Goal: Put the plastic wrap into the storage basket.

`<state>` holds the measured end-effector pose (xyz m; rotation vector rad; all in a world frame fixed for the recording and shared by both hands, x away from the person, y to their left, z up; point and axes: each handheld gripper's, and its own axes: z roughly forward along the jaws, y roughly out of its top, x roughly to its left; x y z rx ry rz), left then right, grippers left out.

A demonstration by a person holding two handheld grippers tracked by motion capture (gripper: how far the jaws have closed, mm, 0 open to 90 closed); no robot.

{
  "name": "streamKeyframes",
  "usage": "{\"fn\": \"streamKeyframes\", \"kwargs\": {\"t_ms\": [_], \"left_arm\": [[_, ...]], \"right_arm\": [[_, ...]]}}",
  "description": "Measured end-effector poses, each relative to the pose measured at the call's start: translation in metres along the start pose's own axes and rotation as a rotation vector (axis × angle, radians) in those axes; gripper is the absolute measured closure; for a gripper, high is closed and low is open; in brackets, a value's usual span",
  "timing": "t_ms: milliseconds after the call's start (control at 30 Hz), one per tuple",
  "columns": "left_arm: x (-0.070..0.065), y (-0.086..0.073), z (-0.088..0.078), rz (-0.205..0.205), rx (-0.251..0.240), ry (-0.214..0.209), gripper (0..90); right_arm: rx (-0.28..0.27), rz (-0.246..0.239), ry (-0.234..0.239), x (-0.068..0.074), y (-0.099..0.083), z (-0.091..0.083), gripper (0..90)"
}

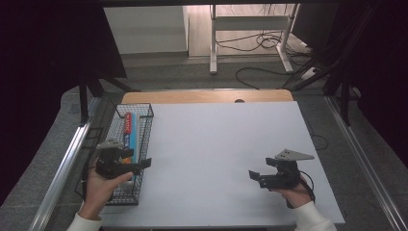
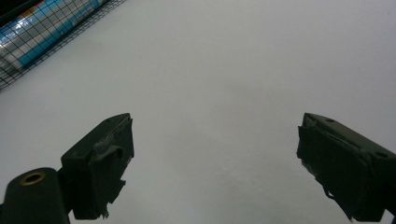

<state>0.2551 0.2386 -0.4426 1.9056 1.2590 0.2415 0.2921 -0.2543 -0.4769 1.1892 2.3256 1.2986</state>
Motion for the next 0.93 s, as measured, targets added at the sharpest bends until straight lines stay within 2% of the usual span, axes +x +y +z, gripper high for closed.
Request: {"fn": "streamKeyframes", "kwargs": {"t_ms": [100, 233, 367, 433, 633, 933], "left_arm": [[-0.014, -0.006, 0.008, 0.023, 0.015, -0.021, 14.4], [-0.031, -0.013, 0.021, 0.058, 0.044, -0.012, 12.0], [-0.043, -0.019, 0.031, 0.060, 0.046, -0.028, 11.5], [-0.048, -0.021, 0.035, 0.077, 0.053, -0.023, 11.5], [-0.051, -0.024, 0.040, 0.093, 0.042, -0.018, 11.9], [-0.047, -0.025, 0.033, 0.074, 0.014, -0.023, 11.9]], "right_arm": [[-0.001, 0.002, -0.006, -0.002, -0.002, -0.002, 11.2], [0.003, -0.010, -0.011, -0.004, -0.005, -0.004, 11.1], [0.004, -0.019, -0.018, -0.005, -0.006, -0.004, 11.2], [0.007, -0.031, -0.019, -0.004, -0.007, -0.003, 11.1], [0.010, -0.051, -0.030, -0.003, -0.008, -0.003, 11.1], [-0.007, -0.084, -0.040, -0.002, -0.006, -0.005, 11.1]]}}
